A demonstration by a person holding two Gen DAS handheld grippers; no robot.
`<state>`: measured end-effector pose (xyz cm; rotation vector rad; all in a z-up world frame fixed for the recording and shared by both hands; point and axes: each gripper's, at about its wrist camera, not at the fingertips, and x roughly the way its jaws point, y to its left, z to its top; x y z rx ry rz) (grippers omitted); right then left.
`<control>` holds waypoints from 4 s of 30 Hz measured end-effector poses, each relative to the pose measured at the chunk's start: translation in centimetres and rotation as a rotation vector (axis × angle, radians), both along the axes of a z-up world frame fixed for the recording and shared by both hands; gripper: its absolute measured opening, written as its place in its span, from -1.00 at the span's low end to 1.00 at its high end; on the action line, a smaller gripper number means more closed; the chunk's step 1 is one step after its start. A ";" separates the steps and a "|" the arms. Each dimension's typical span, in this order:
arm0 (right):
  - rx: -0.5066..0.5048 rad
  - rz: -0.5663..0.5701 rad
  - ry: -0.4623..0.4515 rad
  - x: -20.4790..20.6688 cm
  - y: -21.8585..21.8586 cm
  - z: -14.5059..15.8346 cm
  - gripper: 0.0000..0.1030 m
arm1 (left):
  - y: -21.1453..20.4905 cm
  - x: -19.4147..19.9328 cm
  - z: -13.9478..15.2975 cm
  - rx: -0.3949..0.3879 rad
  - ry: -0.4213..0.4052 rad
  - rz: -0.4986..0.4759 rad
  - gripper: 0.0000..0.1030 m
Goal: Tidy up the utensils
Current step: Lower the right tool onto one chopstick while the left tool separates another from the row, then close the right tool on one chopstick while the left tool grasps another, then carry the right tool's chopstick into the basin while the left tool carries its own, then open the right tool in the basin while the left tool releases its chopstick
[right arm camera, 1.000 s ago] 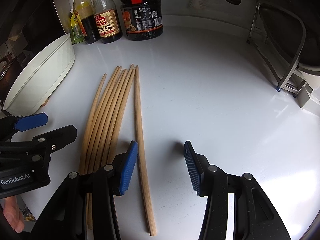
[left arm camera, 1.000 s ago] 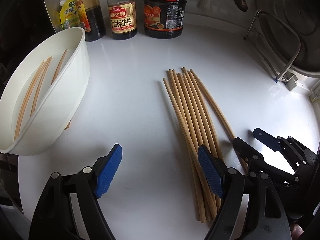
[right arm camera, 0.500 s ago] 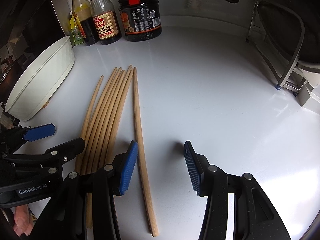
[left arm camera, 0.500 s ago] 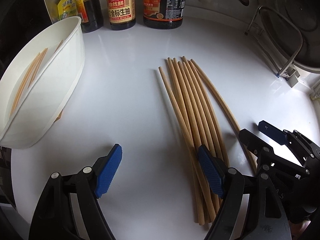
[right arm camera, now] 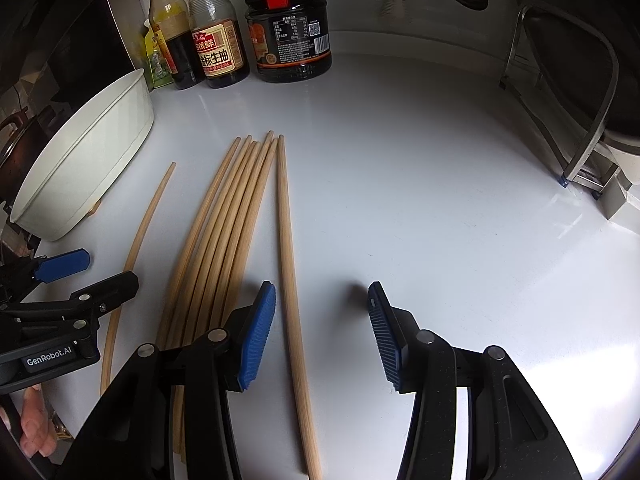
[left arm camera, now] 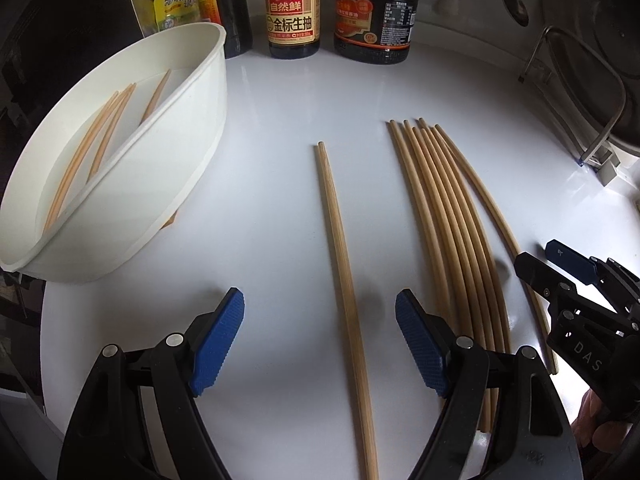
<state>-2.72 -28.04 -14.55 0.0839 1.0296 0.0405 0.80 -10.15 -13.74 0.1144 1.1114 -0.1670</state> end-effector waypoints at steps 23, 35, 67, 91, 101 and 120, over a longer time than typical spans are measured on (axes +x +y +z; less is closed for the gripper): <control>-0.033 0.025 0.003 0.6 0.3 0.1 -0.10 | 4.0 -0.5 -0.7 0.029 0.023 0.138 0.49; -0.078 0.046 0.002 0.7 0.7 0.1 -0.15 | 2.5 -0.9 -0.8 0.030 0.013 0.109 0.40; -0.006 -0.021 -0.045 1.6 1.6 5.3 -0.88 | 1.2 2.3 4.3 -0.120 -0.002 -0.052 -0.86; 0.188 0.157 -0.131 14.6 22.1 11.8 -0.88 | 21.0 12.1 12.0 -0.101 -0.149 0.086 -0.86; 0.188 0.142 -0.002 17.8 26.5 8.3 -0.88 | 23.5 16.0 8.1 -0.111 -0.057 0.089 -0.86; 0.166 0.109 0.070 19.3 27.3 5.8 -0.67 | 24.5 17.1 5.7 -0.125 0.009 0.112 -0.31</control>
